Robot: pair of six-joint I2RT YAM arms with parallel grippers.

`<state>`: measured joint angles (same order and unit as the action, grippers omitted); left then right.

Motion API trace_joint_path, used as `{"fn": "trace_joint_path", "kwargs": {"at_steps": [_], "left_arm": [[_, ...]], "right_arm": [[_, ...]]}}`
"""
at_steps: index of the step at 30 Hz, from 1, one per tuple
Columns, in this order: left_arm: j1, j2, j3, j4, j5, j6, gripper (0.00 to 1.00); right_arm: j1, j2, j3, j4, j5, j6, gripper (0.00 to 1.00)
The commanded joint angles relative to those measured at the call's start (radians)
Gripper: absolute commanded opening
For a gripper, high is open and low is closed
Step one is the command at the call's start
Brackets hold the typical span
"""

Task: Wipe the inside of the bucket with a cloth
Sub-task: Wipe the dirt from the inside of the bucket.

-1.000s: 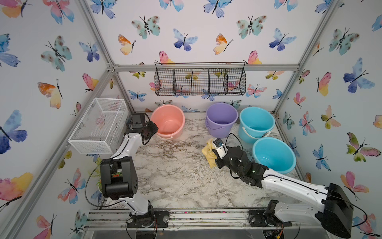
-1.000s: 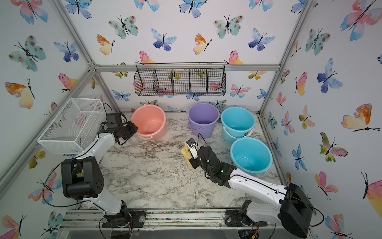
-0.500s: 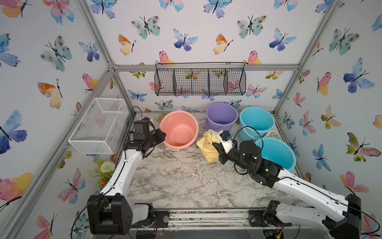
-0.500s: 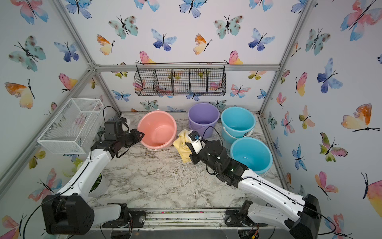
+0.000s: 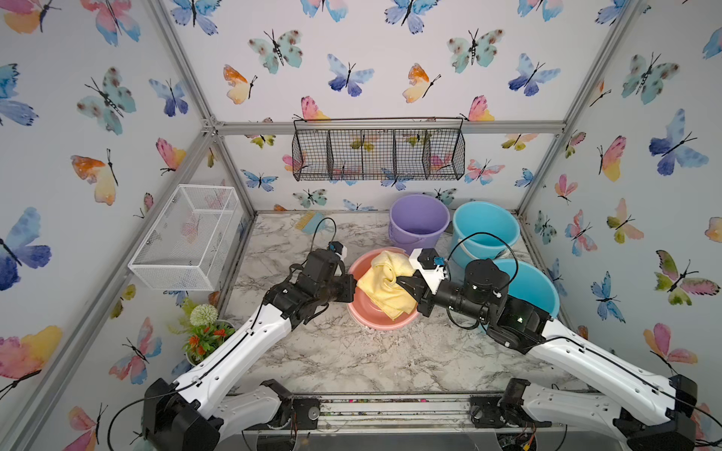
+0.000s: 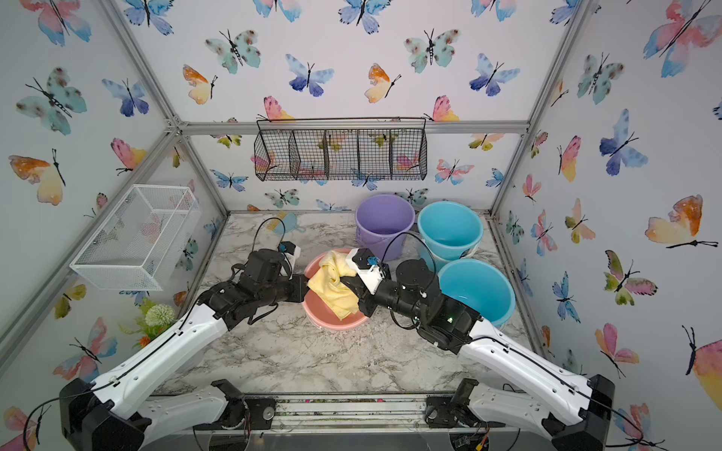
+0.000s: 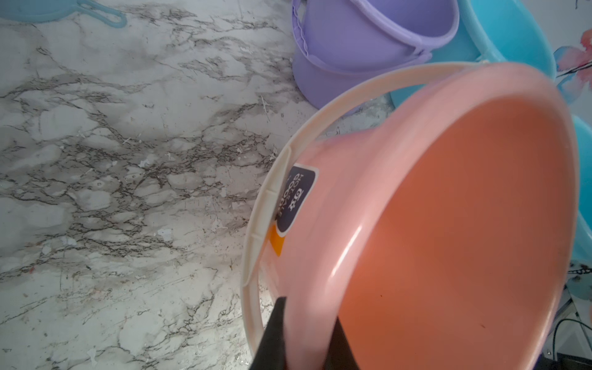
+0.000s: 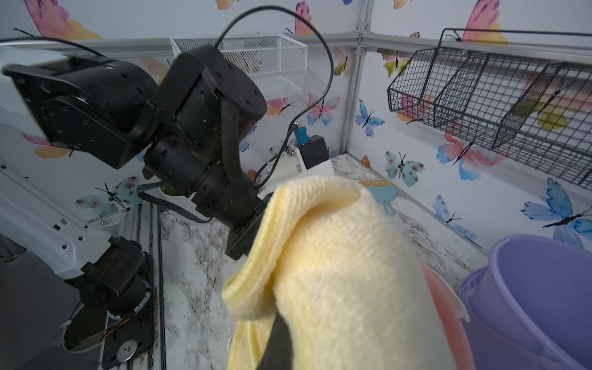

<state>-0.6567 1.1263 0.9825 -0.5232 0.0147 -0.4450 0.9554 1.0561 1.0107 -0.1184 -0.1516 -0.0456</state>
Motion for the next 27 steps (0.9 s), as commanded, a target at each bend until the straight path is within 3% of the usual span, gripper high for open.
{"fn": "trace_joint_path", "kwargs": {"at_steps": [1,11,27], "left_arm": [[-0.054,-0.004,-0.002,0.006,-0.070,-0.034,0.00],[-0.113,0.013,-0.026,0.018,-0.068,-0.044,0.00],[-0.193,-0.017,-0.054,0.033,-0.112,-0.047,0.00]], "right_arm": [[0.003,0.020,-0.010,-0.108,0.009,-0.052,0.02],[0.020,0.064,-0.154,-0.149,0.036,-0.130,0.02],[0.082,0.380,-0.144,-0.129,0.084,-0.307,0.02]]}}
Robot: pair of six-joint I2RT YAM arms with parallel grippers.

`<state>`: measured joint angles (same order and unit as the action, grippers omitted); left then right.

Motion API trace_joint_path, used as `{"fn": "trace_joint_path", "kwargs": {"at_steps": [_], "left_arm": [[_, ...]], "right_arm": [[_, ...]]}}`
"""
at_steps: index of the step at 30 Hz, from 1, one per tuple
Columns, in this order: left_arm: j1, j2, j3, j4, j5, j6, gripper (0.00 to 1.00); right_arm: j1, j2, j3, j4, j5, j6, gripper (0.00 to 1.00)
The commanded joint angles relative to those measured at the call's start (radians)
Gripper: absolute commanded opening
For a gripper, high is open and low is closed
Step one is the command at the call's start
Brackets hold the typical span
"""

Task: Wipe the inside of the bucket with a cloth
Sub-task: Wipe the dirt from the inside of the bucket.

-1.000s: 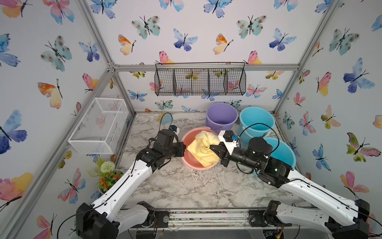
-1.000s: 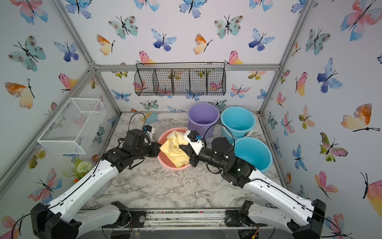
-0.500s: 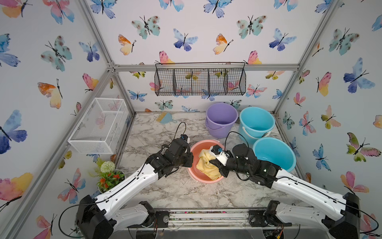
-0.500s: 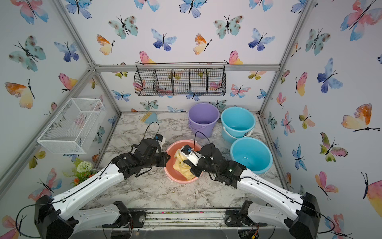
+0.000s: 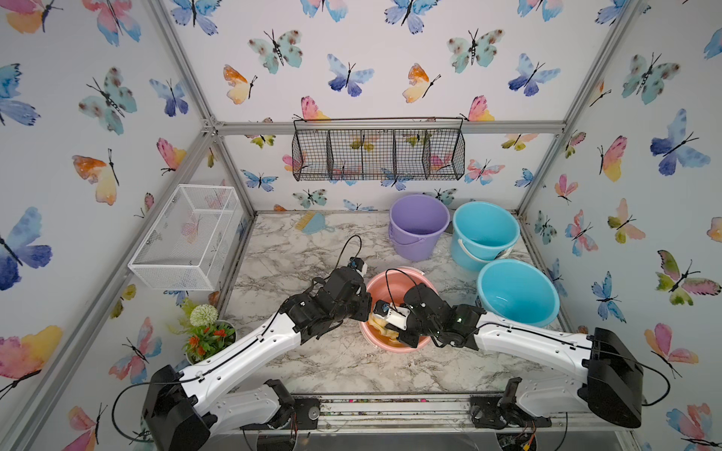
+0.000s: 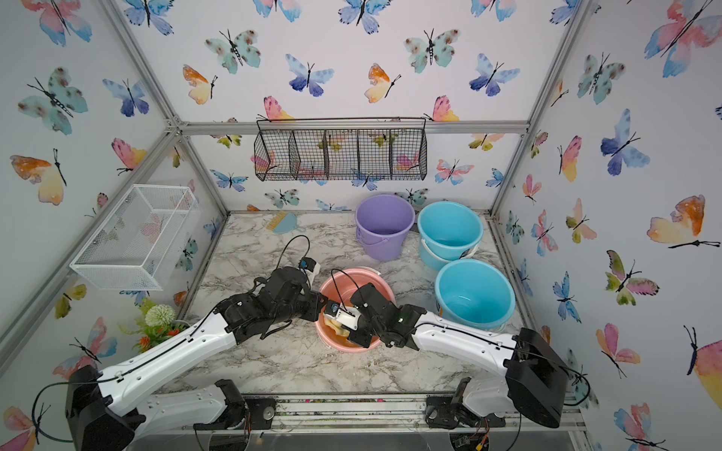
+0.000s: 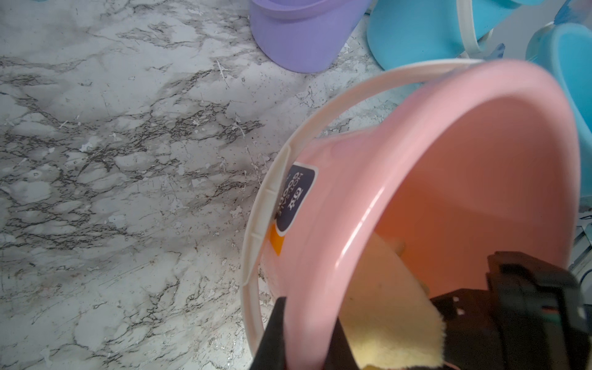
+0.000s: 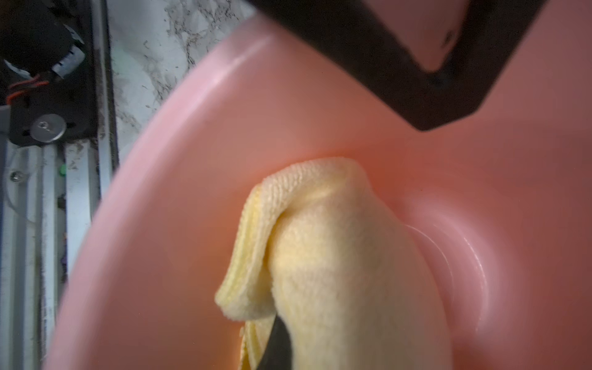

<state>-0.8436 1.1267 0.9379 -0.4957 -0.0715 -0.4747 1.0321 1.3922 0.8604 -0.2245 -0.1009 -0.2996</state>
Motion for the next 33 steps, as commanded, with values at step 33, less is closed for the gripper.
{"fn": "trace_joint_path", "kwargs": {"at_steps": [33], "left_arm": [[-0.087,0.039,0.014,0.024,0.027,0.014,0.00]], "right_arm": [[0.006,0.255,-0.060,0.541,0.671,-0.942,0.02]]}}
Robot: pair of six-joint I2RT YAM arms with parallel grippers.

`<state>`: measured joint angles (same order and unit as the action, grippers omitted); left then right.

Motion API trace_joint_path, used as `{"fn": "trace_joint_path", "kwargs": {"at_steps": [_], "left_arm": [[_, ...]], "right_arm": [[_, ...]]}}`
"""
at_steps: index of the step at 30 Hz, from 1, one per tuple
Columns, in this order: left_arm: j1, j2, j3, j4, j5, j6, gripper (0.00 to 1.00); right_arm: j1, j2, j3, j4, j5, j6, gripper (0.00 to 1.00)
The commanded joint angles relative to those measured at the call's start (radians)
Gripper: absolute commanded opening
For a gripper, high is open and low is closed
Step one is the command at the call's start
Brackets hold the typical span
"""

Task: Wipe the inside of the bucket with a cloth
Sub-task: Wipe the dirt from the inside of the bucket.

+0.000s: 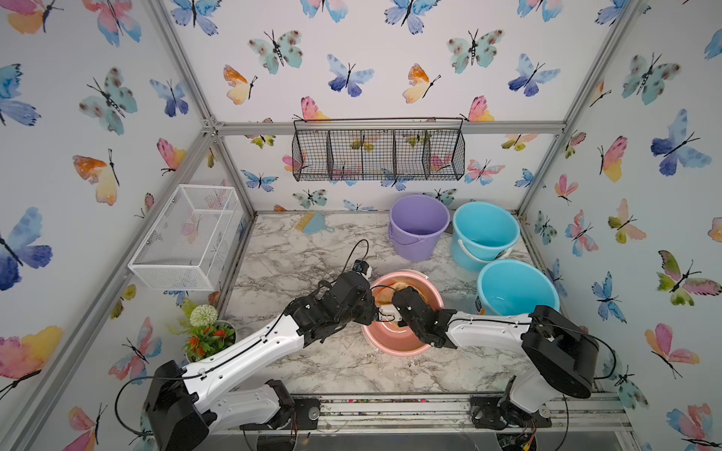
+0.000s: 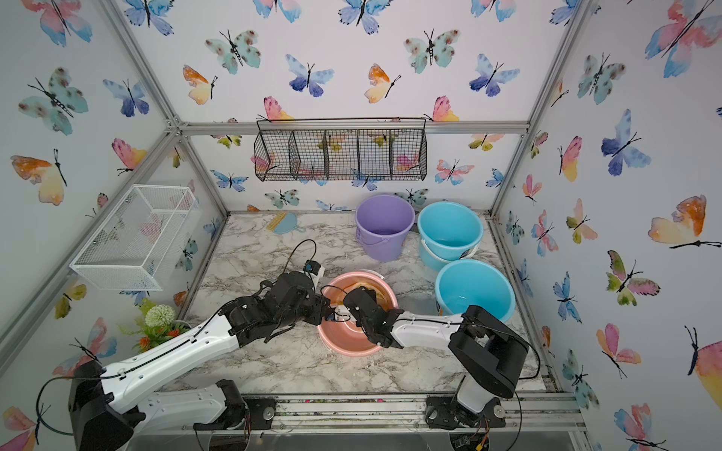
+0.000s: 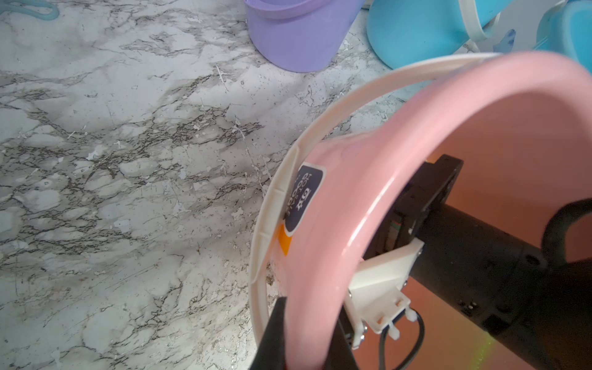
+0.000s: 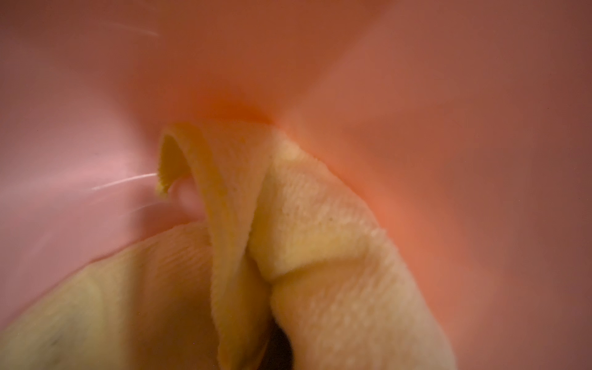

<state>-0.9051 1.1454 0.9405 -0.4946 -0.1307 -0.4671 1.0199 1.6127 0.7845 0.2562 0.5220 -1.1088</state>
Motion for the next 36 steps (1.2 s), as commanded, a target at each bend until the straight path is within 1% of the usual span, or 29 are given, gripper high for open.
{"fn": "trace_joint_path", "kwargs": {"at_steps": [1,3,5,7,9,10,13,15,17,20,22,26,28,32,36], "left_arm": [[-0.026,0.018,0.015,0.016,0.077,0.005,0.00],[-0.026,0.009,0.016,0.002,0.056,0.005,0.00],[-0.026,0.000,0.023,-0.016,0.030,0.005,0.00],[-0.027,-0.012,0.023,-0.030,0.005,0.007,0.00],[-0.031,-0.024,0.017,-0.033,-0.016,0.010,0.00],[-0.032,-0.030,0.013,-0.032,-0.026,0.010,0.00],[-0.035,-0.033,0.009,-0.031,-0.046,0.012,0.00],[-0.038,-0.033,0.006,-0.027,-0.052,0.012,0.00],[-0.043,-0.029,0.010,-0.025,-0.058,0.010,0.00],[-0.047,-0.021,0.014,-0.022,-0.060,0.010,0.00],[-0.050,-0.016,0.019,-0.022,-0.059,0.010,0.00],[-0.054,-0.010,0.024,-0.022,-0.056,0.009,0.00],[-0.058,-0.017,0.017,-0.021,-0.062,0.000,0.00],[-0.067,-0.053,-0.009,0.027,-0.037,0.001,0.00],[-0.100,-0.076,-0.013,0.076,-0.031,0.023,0.00]], "right_arm": [[0.017,0.040,0.032,-0.003,0.060,-0.137,0.02],[0.017,0.044,0.079,-0.190,0.056,-0.117,0.02],[0.017,0.034,0.134,-0.376,0.020,-0.065,0.02],[0.017,0.022,0.196,-0.593,-0.062,-0.008,0.02],[0.017,0.018,0.232,-0.741,-0.139,0.025,0.02],[0.017,0.021,0.247,-0.803,-0.179,0.040,0.02],[0.018,0.058,0.317,-0.997,-0.361,0.095,0.02],[0.017,0.085,0.345,-1.061,-0.465,0.117,0.02],[0.017,0.107,0.345,-1.085,-0.550,0.124,0.02],[0.018,0.123,0.335,-1.063,-0.641,0.145,0.02],[0.018,0.108,0.308,-1.000,-0.686,0.147,0.02],[0.018,0.025,0.206,-0.773,-0.753,0.144,0.02],[0.017,-0.022,0.140,-0.612,-0.762,0.158,0.02],[0.019,-0.077,0.020,-0.328,-0.725,0.168,0.02],[0.019,-0.091,-0.054,-0.111,-0.623,0.142,0.02]]}}
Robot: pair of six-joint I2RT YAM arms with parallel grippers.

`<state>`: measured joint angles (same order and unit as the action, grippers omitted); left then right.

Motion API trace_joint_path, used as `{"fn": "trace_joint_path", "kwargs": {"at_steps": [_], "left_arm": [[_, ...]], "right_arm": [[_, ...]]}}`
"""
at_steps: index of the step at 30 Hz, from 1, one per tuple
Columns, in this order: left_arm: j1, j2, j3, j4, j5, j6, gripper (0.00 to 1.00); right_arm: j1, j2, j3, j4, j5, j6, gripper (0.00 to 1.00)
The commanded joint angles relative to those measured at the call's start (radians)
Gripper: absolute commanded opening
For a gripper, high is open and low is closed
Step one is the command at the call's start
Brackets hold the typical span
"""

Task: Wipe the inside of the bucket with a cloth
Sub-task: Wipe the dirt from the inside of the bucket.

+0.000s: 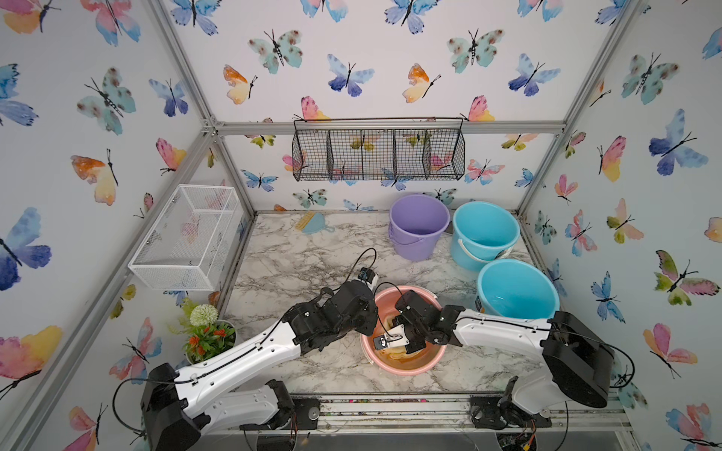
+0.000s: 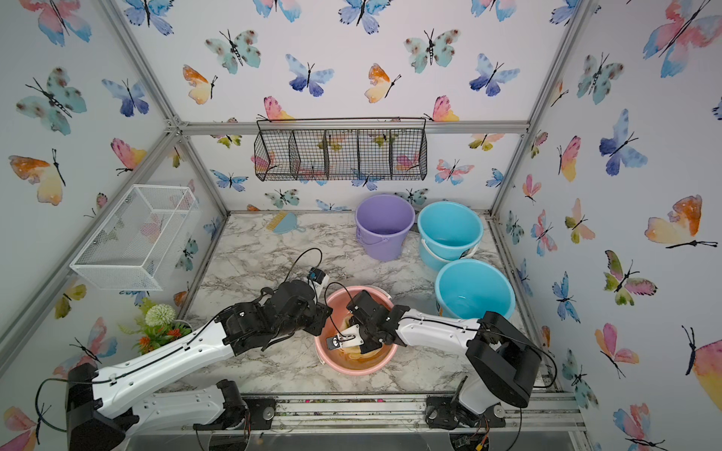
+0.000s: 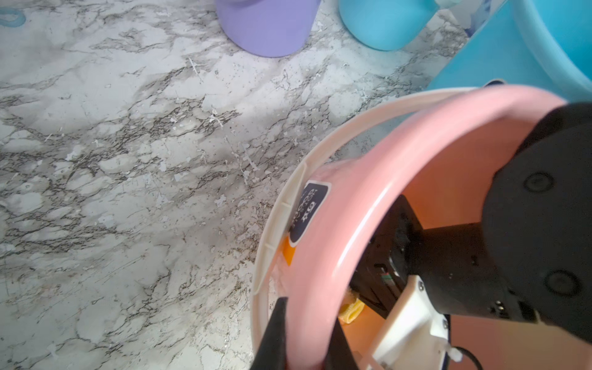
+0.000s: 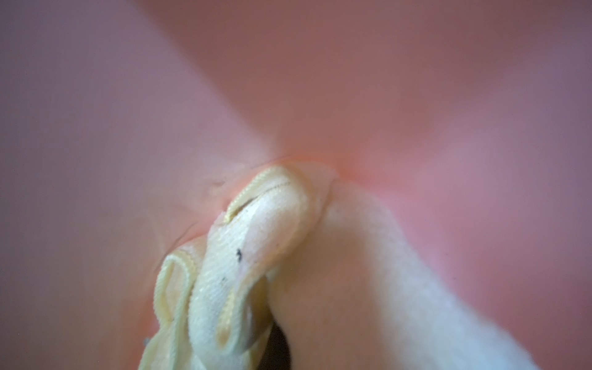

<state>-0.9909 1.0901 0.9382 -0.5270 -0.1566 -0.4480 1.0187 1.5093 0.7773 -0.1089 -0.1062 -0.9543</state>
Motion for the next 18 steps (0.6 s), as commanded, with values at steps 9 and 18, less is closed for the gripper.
{"fn": "trace_joint_path", "kwargs": {"at_steps": [9,18], "left_arm": [[-0.018,-0.002,-0.033,0.138,0.042,-0.041,0.00],[-0.020,-0.029,-0.016,0.085,-0.011,-0.040,0.00]], "right_arm": [[0.023,0.023,-0.160,0.741,0.399,-0.156,0.02],[0.027,0.040,-0.157,0.634,0.627,-0.372,0.02]]}}
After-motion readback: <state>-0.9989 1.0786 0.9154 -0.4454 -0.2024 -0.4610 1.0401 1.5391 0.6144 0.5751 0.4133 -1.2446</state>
